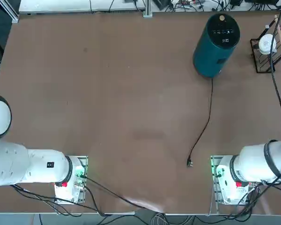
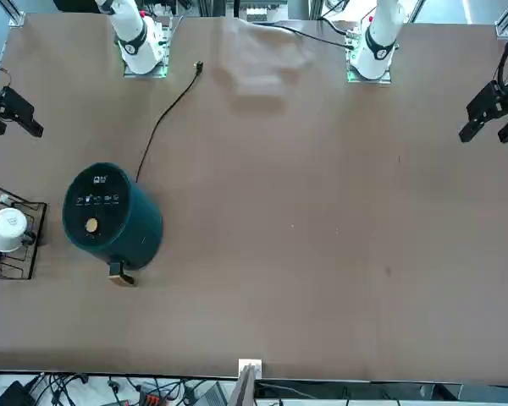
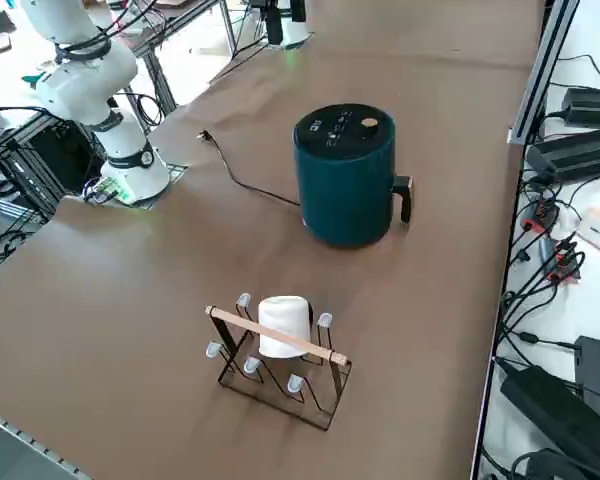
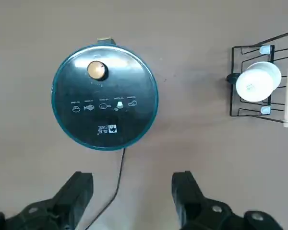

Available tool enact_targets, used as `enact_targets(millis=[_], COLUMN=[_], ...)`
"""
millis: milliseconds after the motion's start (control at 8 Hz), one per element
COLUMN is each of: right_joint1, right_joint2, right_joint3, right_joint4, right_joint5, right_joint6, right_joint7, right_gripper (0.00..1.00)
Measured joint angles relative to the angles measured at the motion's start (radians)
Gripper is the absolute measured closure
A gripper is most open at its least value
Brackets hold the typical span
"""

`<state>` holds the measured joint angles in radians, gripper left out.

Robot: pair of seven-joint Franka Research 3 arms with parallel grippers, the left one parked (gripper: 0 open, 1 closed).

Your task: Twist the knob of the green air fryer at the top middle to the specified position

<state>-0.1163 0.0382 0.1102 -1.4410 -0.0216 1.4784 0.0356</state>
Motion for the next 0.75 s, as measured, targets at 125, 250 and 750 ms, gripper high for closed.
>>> enact_targets(millis=[125, 250, 750], right_joint1=[0.004, 0.017, 0.04], right_joint2=[0.009, 0.026, 0.053], right_joint3=[0.003, 0.007, 0.008], right_joint4=[-0.002, -0.004, -0.008], right_joint5=[0.002, 0.002, 0.002], right_joint6=[-0.004, -0.006, -0.038], right_joint7=[-0.012, -0.018, -0.019], right_gripper=[0.0, 0.0, 0.0])
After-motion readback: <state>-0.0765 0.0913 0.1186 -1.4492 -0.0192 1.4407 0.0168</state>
